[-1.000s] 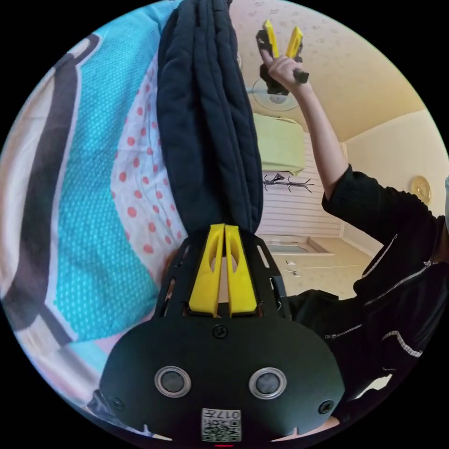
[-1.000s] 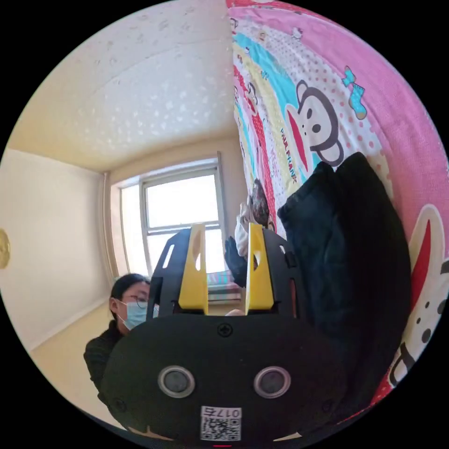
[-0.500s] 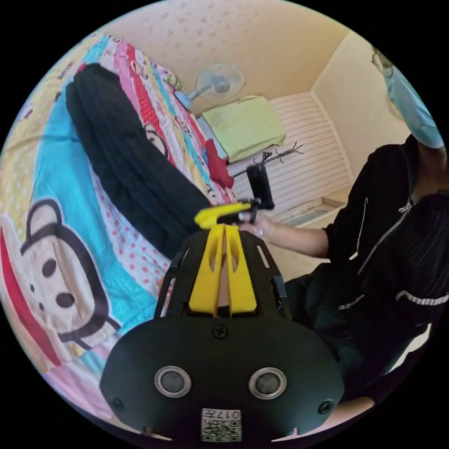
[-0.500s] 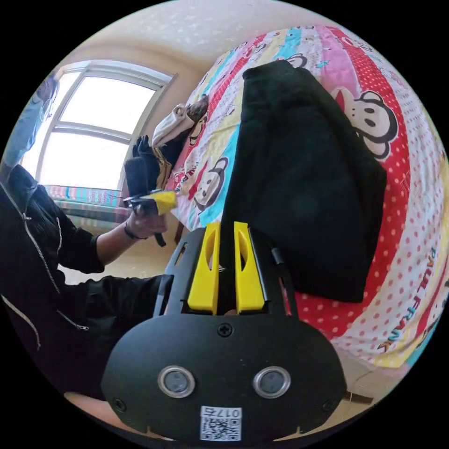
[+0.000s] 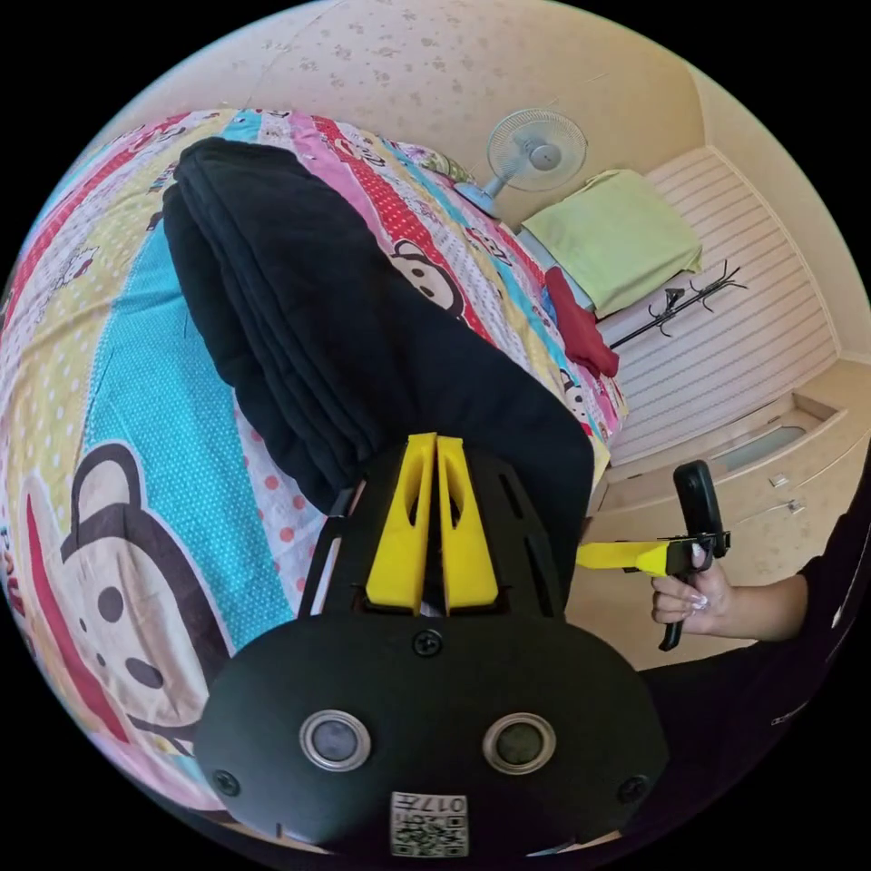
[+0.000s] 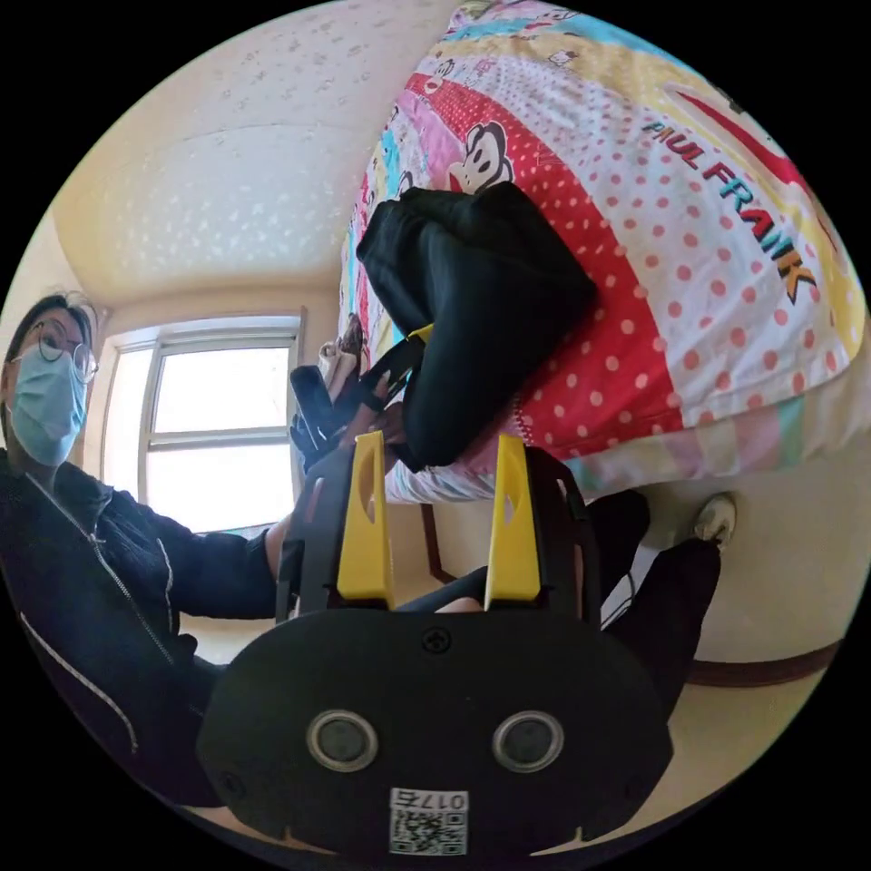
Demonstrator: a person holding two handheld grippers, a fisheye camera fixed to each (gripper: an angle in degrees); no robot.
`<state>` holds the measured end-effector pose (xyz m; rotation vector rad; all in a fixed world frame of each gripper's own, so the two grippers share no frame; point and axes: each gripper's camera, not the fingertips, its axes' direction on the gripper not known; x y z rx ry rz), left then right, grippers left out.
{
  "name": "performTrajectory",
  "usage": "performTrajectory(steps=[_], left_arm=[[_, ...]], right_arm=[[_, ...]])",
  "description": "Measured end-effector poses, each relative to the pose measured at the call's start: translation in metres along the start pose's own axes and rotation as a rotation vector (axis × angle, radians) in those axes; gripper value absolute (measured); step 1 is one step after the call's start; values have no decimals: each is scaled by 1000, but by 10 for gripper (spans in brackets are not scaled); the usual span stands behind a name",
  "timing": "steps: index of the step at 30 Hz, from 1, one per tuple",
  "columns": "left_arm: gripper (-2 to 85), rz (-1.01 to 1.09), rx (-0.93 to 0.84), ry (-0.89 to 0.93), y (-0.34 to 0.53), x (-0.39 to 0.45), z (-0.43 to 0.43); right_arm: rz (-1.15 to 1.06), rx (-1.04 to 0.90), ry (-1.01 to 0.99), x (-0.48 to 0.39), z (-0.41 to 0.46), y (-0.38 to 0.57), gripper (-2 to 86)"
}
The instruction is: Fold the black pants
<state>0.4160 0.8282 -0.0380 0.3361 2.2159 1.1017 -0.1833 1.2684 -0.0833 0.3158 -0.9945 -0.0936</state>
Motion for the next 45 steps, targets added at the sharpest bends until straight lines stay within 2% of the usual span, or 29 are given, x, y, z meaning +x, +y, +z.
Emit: performTrajectory(steps=[8, 12, 19, 23, 26, 28, 30, 34, 36, 37, 39, 42, 45], left_arm=[[-10, -86, -7, 2, -9, 4, -20], [-9, -99, 13, -55, -11, 17, -31], [-9, -56, -27, -114, -29, 37, -55], [-9, 19, 2, -126, -42, 42, -85], [-10, 164, -14, -18, -55, 52, -98], [-10, 259, -23, 164, -56, 64, -100], [-10, 298, -40, 223, -49, 74, -100], [-10, 299, -22, 277, -16, 89, -109], [-10, 237, -36, 175, -5, 86, -105], [-10, 186, -64, 70, 2, 81, -96], [-10, 143, -100, 39, 13, 70, -79], [-10, -31, -51, 99, 19, 48, -73], [-10, -20, -44, 56, 18, 52, -73]], right_arm=[[226, 218, -128, 2, 3, 1, 173], [337, 323, -160, -1, 1, 7, 151], [397, 304, -153, -11, -15, 9, 82], [365, 260, -135, -36, -32, 9, 83], [372, 245, -169, -29, -45, 17, 95], [381, 272, -248, -23, -55, 25, 100], [374, 300, -277, -28, -73, 30, 107], [216, 260, -132, -68, -101, 14, 113], [73, 154, 64, -102, -103, -3, 99], [54, 133, 123, -109, -102, -6, 93], [110, 91, 350, -128, -105, -8, 70], [173, 148, 402, -142, -120, -4, 62], [-67, 200, 259, -162, -120, -11, 42]])
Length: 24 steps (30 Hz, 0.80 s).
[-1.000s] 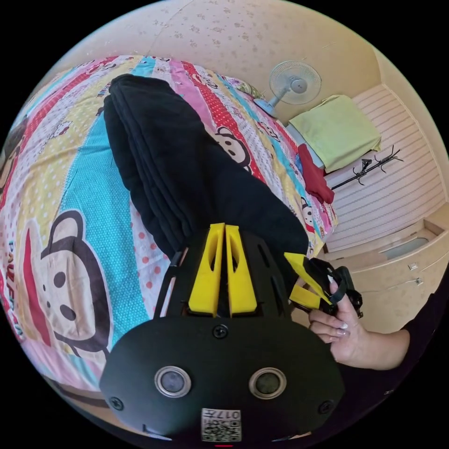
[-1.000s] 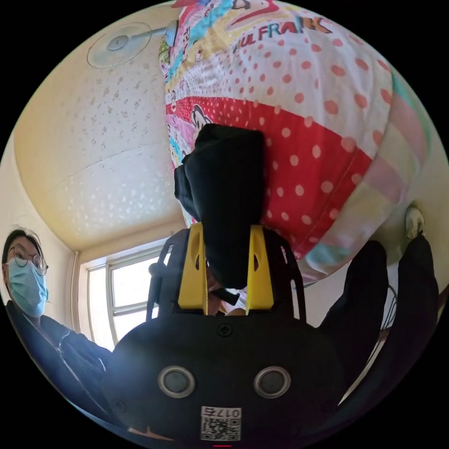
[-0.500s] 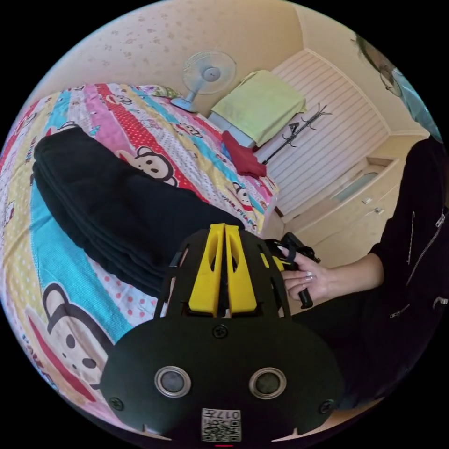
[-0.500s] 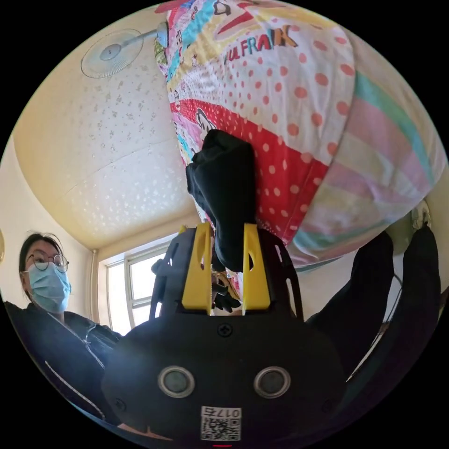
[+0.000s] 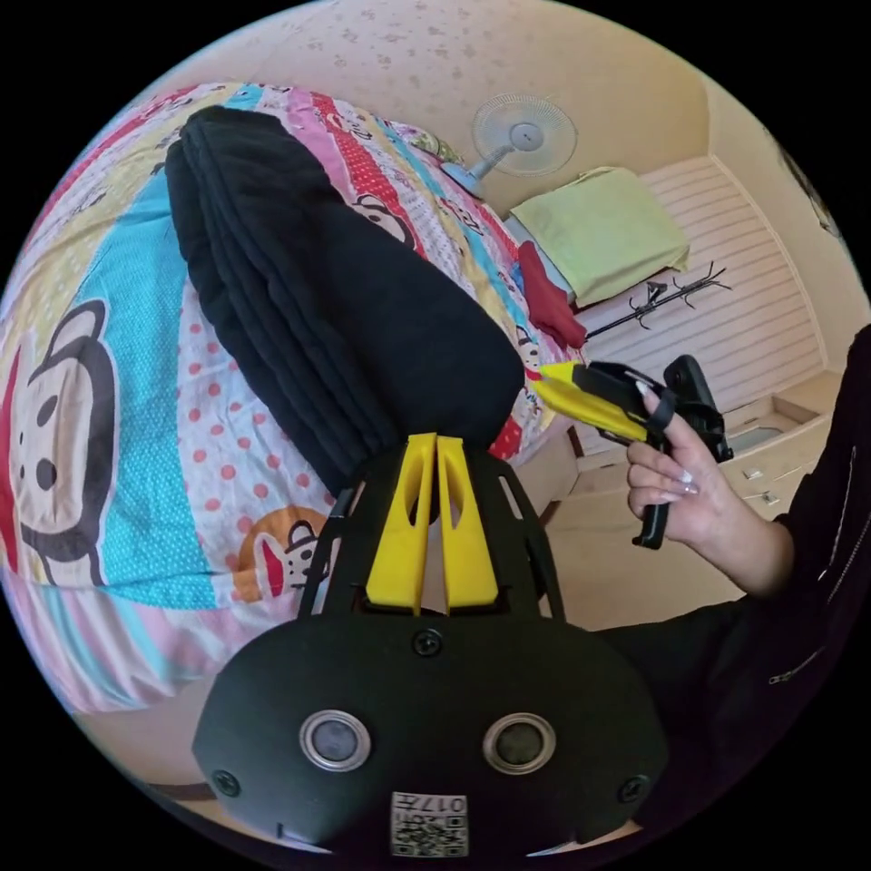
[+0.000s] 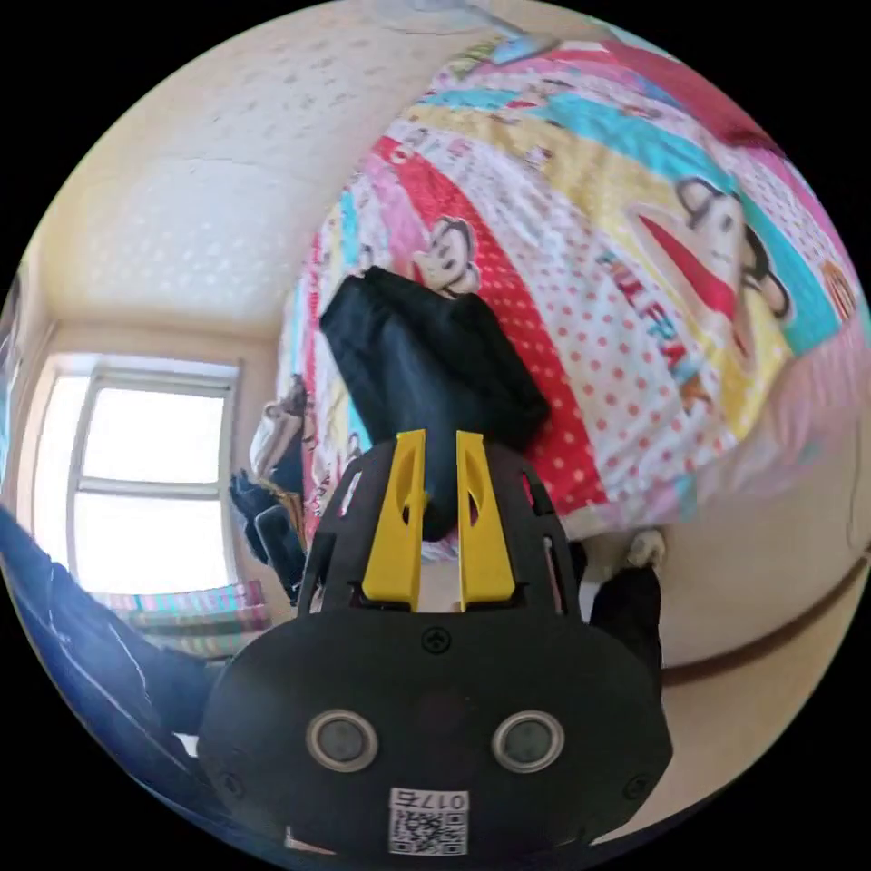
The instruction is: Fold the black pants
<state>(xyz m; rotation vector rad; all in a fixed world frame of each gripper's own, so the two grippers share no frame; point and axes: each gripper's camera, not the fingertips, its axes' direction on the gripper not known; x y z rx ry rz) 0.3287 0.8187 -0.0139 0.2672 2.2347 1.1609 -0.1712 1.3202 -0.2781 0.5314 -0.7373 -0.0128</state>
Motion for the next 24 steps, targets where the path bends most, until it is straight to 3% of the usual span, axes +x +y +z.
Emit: performTrajectory(steps=[4, 6, 8, 12, 18, 24], left_arm=[[-10, 40, -11, -37, -2, 6, -6], [-9, 13, -16, -23, -2, 1, -11], [-8, -26, -19, 3, -1, -4, -18], [3, -52, -17, -36, 9, -3, -40], [132, -171, 100, -51, 35, -14, -61], [123, -204, 55, -55, 37, -29, -27]], right_arm=[[42, -70, -33, 49, 28, -10, 16], [217, -37, -296, 99, 28, -12, 9], [234, -43, -367, 109, 23, -14, 9], [90, -103, -273, 96, -4, -25, 28], [248, -71, -424, 117, -38, -1, 98], [353, -113, -487, 120, -33, 29, 114]])
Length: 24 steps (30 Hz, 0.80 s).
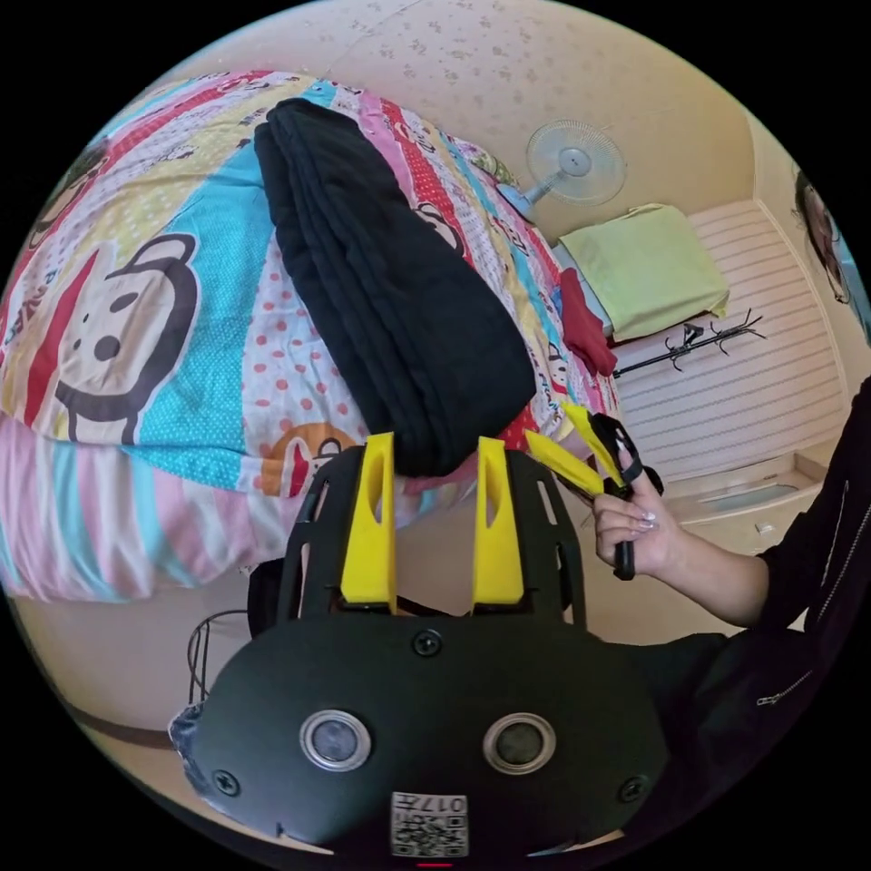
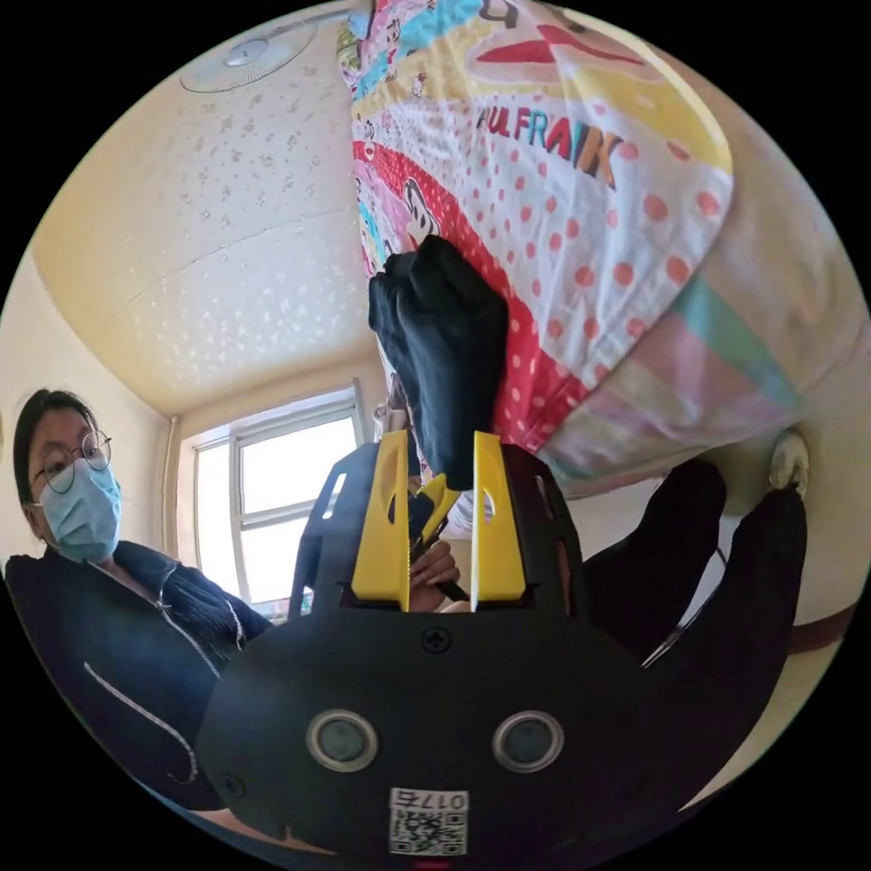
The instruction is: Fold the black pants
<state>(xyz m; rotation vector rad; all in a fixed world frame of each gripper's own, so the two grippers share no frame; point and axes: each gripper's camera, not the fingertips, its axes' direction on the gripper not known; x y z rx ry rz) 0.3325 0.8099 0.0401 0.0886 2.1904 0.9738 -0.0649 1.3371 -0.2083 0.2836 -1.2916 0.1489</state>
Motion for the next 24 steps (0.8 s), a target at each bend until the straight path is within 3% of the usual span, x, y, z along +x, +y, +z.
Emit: performTrajectory(steps=[9, 17, 24], left_arm=[[72, -217, -103, 58, -31, -7, -13], [64, -254, -58, 135, -39, 6, -31], [64, -265, -52, 130, -23, 5, -17]], right_arm=[[213, 96, -194, 25, 7, 3, 162], [207, 193, -229, 12, 33, -28, 225], [171, 249, -303, 18, 67, -68, 171]])
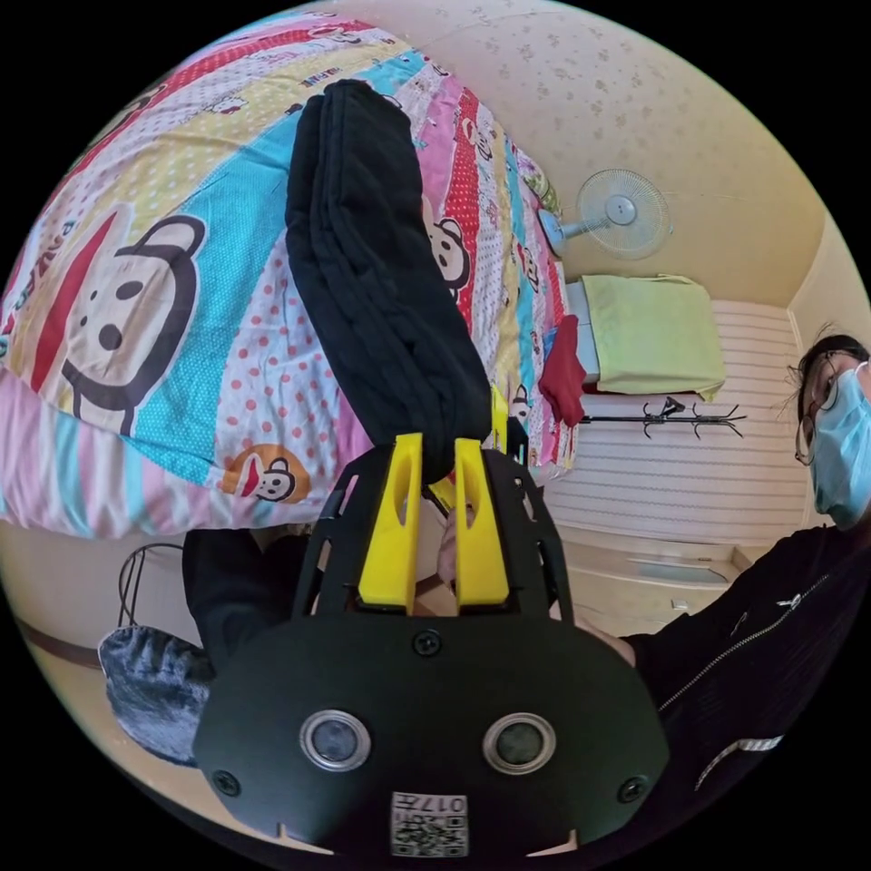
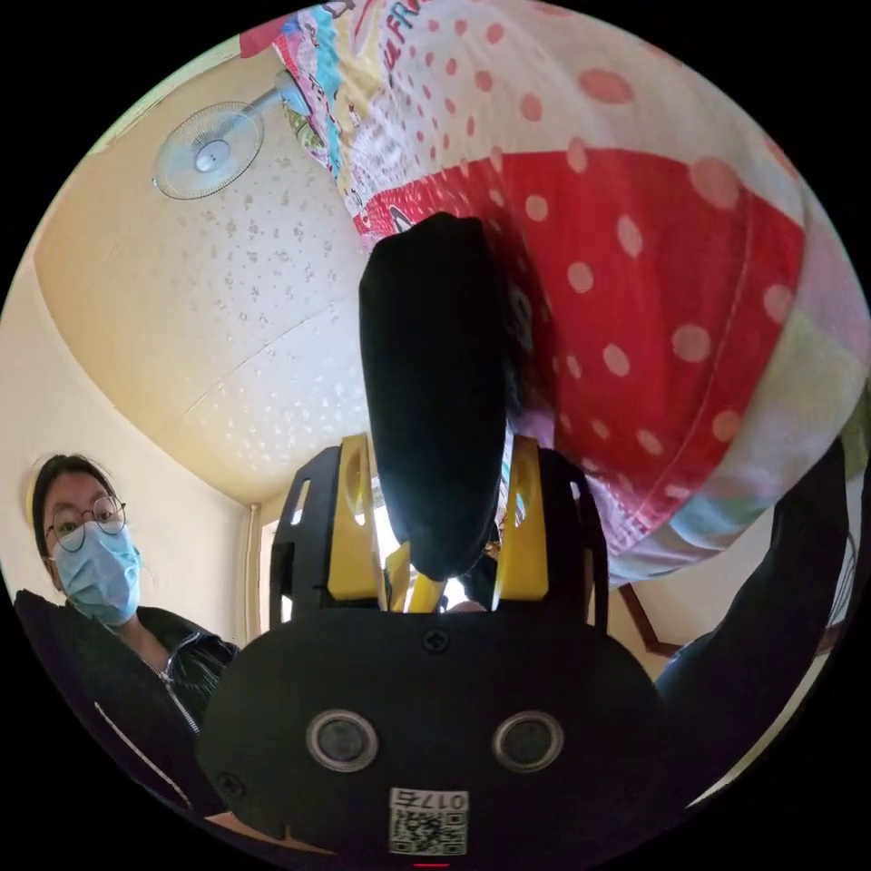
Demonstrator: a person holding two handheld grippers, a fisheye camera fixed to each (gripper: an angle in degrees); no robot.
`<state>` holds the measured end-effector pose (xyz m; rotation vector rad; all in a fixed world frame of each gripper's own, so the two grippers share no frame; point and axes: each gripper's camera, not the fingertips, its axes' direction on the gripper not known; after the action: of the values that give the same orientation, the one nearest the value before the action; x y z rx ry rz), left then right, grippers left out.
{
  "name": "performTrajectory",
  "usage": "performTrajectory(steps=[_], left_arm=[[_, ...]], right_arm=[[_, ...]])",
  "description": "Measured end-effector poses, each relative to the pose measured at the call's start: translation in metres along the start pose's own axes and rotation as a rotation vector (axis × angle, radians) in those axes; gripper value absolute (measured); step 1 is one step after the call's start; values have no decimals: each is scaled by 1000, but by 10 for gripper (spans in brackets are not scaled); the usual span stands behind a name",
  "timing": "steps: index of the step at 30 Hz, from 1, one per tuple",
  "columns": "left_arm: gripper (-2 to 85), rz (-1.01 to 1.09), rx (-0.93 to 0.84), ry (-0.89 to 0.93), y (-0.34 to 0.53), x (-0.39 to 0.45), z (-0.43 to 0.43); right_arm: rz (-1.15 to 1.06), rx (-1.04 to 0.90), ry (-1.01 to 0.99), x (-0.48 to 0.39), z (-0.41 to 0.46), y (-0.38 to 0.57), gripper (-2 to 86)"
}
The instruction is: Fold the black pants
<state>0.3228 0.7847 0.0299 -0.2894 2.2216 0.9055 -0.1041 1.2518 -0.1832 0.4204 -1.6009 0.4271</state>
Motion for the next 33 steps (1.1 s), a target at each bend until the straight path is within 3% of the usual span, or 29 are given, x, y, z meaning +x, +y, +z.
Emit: performTrajectory(steps=[8, 12, 14, 19, 22, 27, 30, 33], left_arm=[[49, -197, 12, 109, 44, -50, -4], [44, -53, 178, 408, 42, -64, -32], [33, 87, 174, 375, 18, -48, -36], [-6, 613, -30, -126, -64, 47, 21], [-9, 865, -93, -278, -78, 80, 76], [-10, 1063, -517, -199, -47, 78, 191], [-10, 1139, -455, -162, 4, 83, 213], [-10, 1087, -378, -149, 34, 80, 223]], right_arm=[[46, 17, 77, 7, 2, -13, 91], [-149, -73, 262, -13, 6, -20, 78], [-119, -60, 245, -10, 1, -15, 77], [-60, -52, 257, -13, -24, 2, 77], [-71, -81, 308, -35, -35, 16, 76], [-30, -89, 333, -88, -53, 21, 79], [-33, -98, 388, -116, -51, 18, 82], [38, -60, 360, -116, -51, 9, 85]])
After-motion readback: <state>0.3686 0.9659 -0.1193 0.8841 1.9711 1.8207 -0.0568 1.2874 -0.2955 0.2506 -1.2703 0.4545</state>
